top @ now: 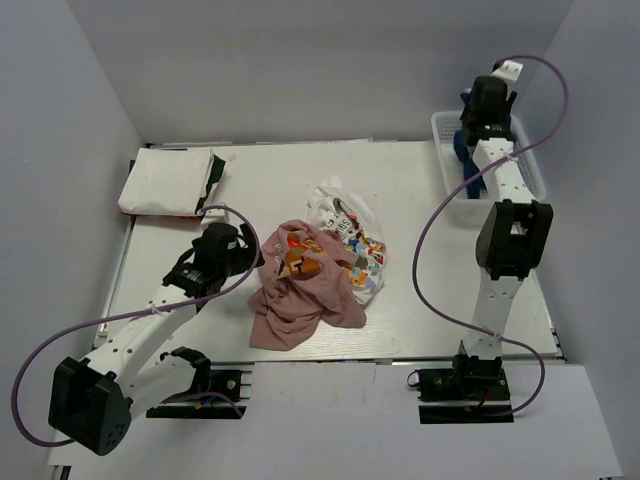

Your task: Fold and stack the t-shirts

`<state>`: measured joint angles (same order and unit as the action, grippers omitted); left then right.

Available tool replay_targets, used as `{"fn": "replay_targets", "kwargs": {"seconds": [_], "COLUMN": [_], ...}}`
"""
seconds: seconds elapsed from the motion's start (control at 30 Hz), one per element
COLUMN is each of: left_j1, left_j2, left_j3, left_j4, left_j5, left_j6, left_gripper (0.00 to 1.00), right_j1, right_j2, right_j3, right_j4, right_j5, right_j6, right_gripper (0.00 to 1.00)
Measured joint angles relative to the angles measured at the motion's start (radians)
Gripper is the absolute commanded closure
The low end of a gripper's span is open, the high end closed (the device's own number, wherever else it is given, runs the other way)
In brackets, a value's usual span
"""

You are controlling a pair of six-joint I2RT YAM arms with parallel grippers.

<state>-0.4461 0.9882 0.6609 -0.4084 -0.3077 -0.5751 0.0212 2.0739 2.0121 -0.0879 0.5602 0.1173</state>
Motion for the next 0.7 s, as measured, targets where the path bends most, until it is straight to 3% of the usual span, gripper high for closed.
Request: {"fn": "replay_targets", "kwargs": {"seconds": [0.03,0.2,0.33,0.53,0.63,0.7], "left_j1": [0.000,0.000,0.000,0.000,0.000,0.000], "left_j2": [0.002,0.003,-0.017,-0.049,-0.061,-0.069], "left_j3": [0.000,0.002,0.002,0.000,-0.002,-0.005], "left_j4": [0.000,-0.003,-0.002,0.001,0.005,0.008], "left_j5": [0.003,0.029,0.051,0.086,0.091,0.092], "left_j6": [0.000,-0.001,-0.002,-0.010,-0.016,-0.022], "left_gripper": [0.00,0.00,0.00,0.00,0.00,0.00], "right_j1": [-0.015,-0.060,-0.062,0.021,0.108,0.194], "right_j2": [0.034,0.132,0.054,-0.444,-0.577,-0.583], "right_j3": [0.000,0.005,-0.067,-0.435,-0.568,-0.618], "right_j4": [-0.029,-0.248,-0.339,-0.282,-0.230,-0.206], "right_j5": [-0.025,-0.113,-0.220,-0.500,-0.617,-0.663], "right_j6": [0.014,0.057,0.060,0.075,0.086,0.087], "right_gripper": [0.10,0.10,0.10,0.10,0.10,0.10]}}
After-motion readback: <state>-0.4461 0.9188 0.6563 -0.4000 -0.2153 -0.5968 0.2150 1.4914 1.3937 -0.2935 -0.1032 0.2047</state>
